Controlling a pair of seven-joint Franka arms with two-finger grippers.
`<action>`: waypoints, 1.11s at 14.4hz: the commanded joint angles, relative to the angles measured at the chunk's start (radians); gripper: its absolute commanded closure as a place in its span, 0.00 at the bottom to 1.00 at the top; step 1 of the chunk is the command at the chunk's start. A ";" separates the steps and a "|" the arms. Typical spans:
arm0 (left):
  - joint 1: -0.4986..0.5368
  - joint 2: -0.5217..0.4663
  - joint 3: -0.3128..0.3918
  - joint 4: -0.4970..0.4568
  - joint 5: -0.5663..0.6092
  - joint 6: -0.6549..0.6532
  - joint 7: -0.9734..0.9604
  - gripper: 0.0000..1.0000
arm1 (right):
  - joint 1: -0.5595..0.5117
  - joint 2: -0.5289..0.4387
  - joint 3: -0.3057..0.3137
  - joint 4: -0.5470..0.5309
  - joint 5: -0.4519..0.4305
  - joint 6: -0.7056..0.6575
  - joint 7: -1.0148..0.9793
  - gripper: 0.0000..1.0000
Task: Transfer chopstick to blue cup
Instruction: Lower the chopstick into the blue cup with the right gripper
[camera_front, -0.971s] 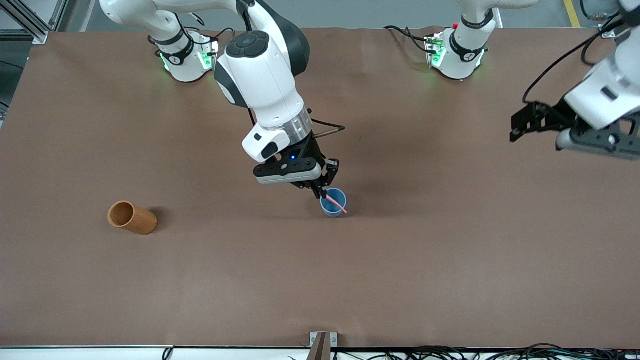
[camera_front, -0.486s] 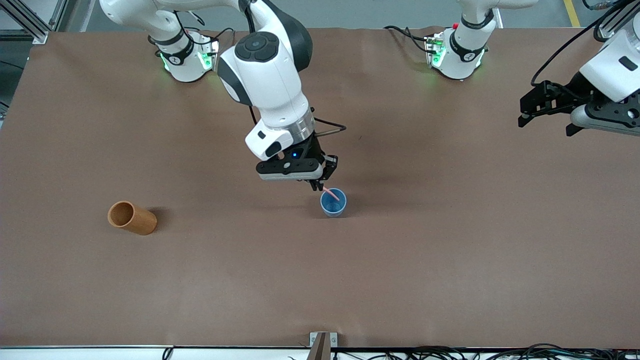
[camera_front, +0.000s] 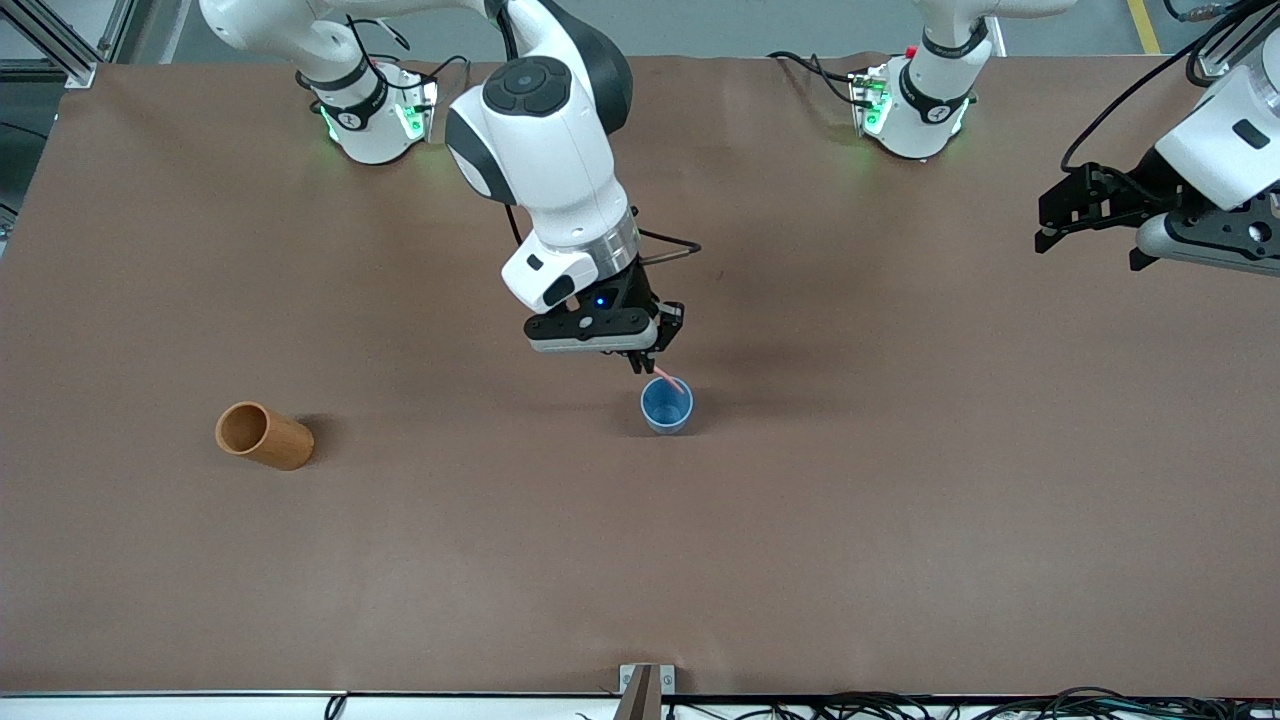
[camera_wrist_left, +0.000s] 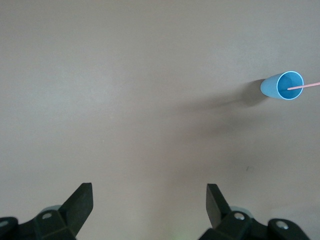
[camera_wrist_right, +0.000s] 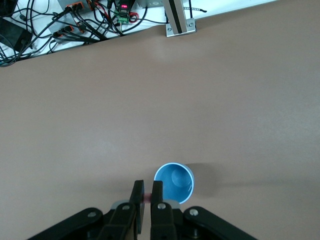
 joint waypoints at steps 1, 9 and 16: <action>0.003 0.000 -0.002 0.008 0.012 -0.014 0.001 0.00 | 0.005 -0.015 -0.003 -0.012 0.001 -0.010 0.017 0.99; 0.003 0.000 -0.002 0.008 0.010 -0.014 0.012 0.00 | 0.025 -0.010 -0.008 -0.046 -0.052 -0.014 0.022 0.99; 0.005 -0.008 -0.004 0.001 0.058 -0.011 0.021 0.00 | 0.028 0.019 -0.008 -0.047 -0.109 0.038 0.023 0.99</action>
